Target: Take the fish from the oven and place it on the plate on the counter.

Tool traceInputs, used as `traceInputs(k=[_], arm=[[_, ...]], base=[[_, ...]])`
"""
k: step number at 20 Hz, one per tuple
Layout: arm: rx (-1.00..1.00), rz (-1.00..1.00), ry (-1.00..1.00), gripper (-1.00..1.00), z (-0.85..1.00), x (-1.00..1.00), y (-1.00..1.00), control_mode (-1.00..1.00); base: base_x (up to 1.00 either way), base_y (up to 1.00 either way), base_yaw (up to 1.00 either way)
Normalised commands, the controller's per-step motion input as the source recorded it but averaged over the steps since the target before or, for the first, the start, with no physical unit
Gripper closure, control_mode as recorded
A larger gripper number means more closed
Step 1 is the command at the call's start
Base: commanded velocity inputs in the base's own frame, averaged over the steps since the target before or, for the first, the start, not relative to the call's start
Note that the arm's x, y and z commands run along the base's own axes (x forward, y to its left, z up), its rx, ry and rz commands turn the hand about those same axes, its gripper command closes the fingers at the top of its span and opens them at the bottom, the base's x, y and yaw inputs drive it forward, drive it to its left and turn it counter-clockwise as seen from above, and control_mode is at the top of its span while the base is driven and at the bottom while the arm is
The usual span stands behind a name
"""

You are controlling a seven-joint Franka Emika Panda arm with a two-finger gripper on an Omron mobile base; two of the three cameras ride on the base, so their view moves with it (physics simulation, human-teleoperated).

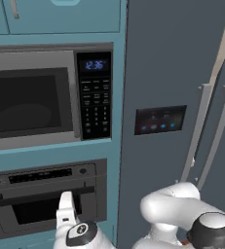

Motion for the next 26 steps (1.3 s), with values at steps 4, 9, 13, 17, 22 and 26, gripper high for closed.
traceInputs(k=[4,9,13,17,22,26], arm=[[0.0,0.0,-0.01,-1.0,-0.37,0.45,0.06,-1.0],[0.0,0.0,-0.01,-1.0,-0.25,0.41,0.0,-1.0],[0.0,0.0,-0.01,-1.0,-0.09,0.23,0.0,-1.0],[0.0,0.0,0.0,-1.0,-0.13,0.31,-0.03,-1.0],[0.0,0.0,0.0,-1.0,-0.18,0.27,-0.02,-1.0],[0.0,0.0,0.0,-1.0,-0.25,0.21,0.0,-1.0]], base=[[0.0,0.0,0.0],[0.0,0.0,0.0],[0.0,0.0,0.0],[0.0,0.0,0.0],[0.0,0.0,0.0],[0.0,0.0,0.0]])
